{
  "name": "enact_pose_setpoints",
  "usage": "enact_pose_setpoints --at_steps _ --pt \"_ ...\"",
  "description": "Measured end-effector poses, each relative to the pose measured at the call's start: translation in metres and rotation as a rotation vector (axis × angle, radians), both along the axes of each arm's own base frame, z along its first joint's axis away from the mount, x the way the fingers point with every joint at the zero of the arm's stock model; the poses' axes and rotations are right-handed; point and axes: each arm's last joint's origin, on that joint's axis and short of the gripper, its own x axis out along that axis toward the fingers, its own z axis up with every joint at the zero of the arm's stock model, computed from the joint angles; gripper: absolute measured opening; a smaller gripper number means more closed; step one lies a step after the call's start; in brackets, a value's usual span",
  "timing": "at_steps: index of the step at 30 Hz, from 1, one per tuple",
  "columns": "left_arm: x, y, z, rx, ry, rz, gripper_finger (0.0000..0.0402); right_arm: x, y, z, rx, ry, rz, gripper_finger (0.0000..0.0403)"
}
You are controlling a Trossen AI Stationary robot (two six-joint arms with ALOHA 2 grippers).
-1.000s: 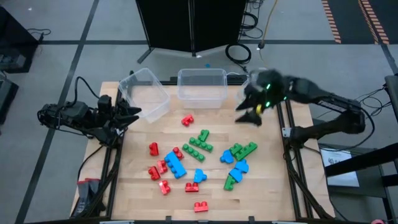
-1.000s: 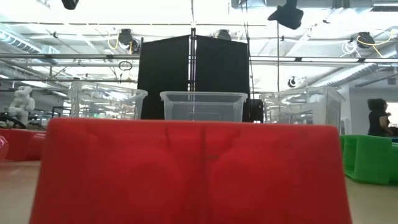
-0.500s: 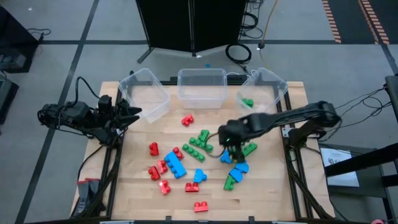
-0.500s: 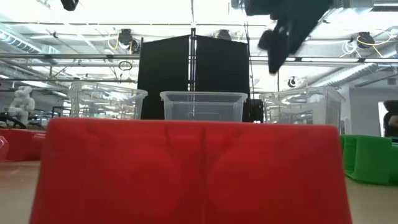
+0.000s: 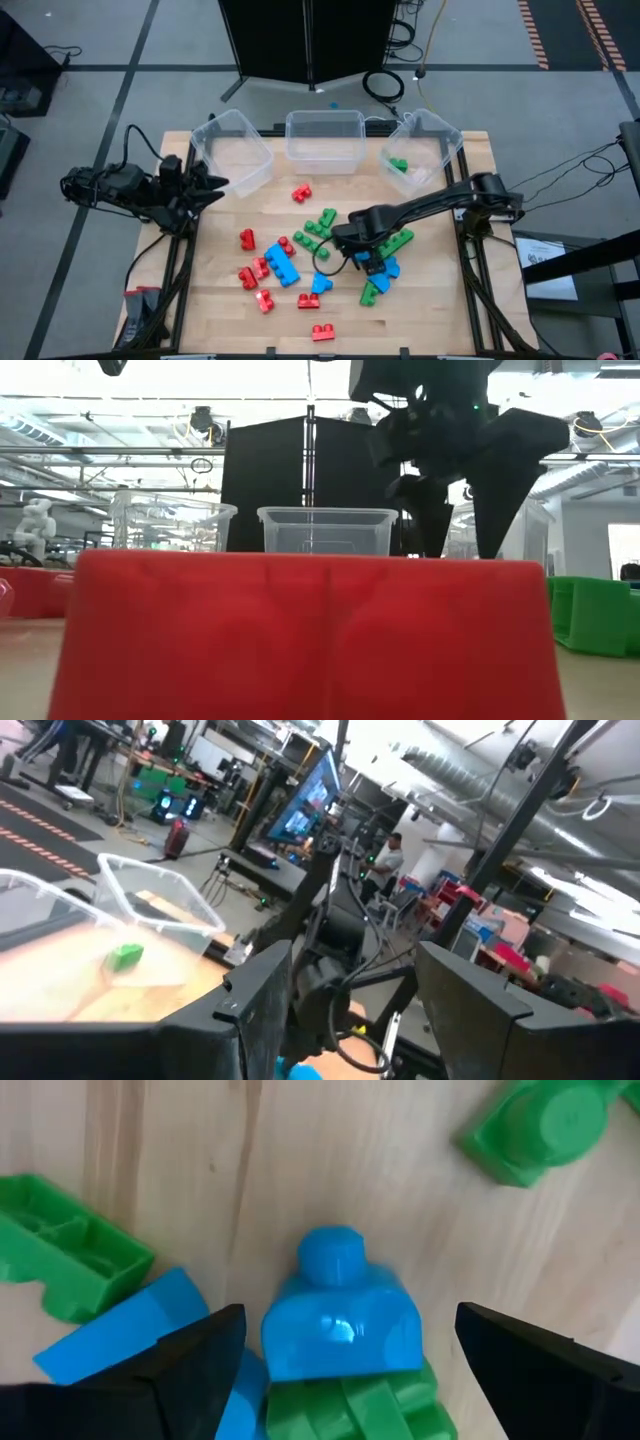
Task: Sort blocks
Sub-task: Put the blue game piece into the middle transparent bin
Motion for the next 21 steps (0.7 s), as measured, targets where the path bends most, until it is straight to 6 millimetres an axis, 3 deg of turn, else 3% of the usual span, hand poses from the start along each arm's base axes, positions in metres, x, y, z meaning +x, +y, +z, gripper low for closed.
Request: enact_pose_setpoints --at_steps 15,21 --pt "0.001 0.000 -0.004 -0.016 0.034 -0.004 0.0209 0.005 0.009 -0.030 0.032 0.091 0.024 0.0357" --pt "0.000 0.000 -0.003 -0.017 0.033 -0.004 0.0209 -0.004 0.007 -0.051 0.016 0.132 0.016 0.0357"
